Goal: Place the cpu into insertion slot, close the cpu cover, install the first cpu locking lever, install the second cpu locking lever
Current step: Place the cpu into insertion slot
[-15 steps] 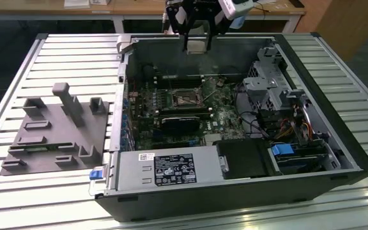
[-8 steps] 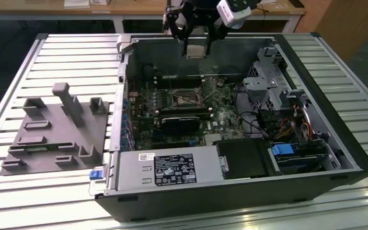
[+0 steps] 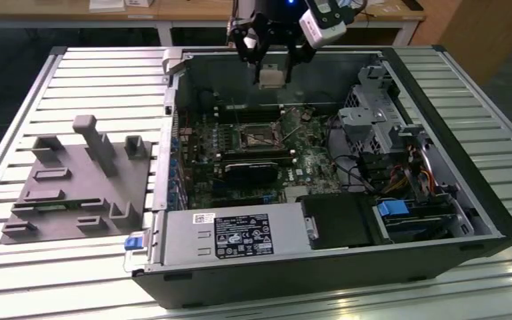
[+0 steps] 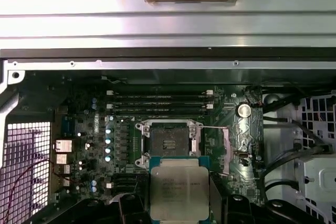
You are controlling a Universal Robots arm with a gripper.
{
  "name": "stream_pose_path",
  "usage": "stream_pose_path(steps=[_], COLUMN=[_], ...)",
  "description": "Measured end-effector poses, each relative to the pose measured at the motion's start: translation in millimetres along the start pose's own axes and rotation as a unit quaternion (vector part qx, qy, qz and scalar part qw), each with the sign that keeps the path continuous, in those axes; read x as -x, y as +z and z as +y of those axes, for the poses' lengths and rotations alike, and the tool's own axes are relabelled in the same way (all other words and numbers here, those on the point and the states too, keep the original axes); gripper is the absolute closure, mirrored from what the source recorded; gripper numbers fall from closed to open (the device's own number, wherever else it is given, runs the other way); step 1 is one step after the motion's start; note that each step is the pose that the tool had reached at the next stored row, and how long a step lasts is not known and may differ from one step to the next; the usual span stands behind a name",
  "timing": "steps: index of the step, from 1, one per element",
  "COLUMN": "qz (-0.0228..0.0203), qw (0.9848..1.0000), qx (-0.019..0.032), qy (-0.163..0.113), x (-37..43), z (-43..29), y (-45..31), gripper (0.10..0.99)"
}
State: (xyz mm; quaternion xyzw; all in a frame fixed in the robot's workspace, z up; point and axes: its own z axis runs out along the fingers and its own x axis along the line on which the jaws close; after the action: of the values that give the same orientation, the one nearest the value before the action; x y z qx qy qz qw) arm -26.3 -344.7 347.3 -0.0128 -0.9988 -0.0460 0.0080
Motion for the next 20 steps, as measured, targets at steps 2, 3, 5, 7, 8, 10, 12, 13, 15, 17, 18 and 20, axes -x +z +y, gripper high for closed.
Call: stream_pose_path(steps=[2, 3, 5, 7, 8, 10, 12, 13, 15, 17, 18, 20], qz=[-0.0014, -0.0023, -0.0035, -0.0042, -0.0046, -0.0055, -0.0062, -0.0066, -0.0074, -0.0081, -0.0083, -0.0086], qw=[1.0, 1.0, 1.0, 1.0, 1.0, 1.0, 1.0, 1.0, 1.0, 1.0, 1.0, 1.0], qx=[0.0007, 0.001, 0.0014, 0.0018, 0.0019, 0.0019, 0.0019, 0.0019, 0.002, 0.002, 0.002, 0.002], qy=[0.0, 0.0, 0.0, 0.0, 0.0, -0.001, -0.001, -0.001, -0.001, -0.001, -0.001, -0.001], x=[-0.1, -0.1, -0.3, -1.0, -1.4, -2.1, -2.7, -3.1, -3.8, -4.3, -4.5, -4.8], z=[-0.2, -0.4, -0.7, -1.0, -1.2, -1.6, -1.9, -2.1, -2.4, -2.8, -2.9, -3.3], y=[2.6, 4.2, 7.2, 10.6, 12.5, 16.2, 19.7, 21.5, 25.2, 28.9, 30.7, 34.3], gripper=[0.549, 0.549, 0.549, 0.549, 0.549, 0.549, 0.549, 0.549, 0.549, 0.549, 0.549, 0.549])
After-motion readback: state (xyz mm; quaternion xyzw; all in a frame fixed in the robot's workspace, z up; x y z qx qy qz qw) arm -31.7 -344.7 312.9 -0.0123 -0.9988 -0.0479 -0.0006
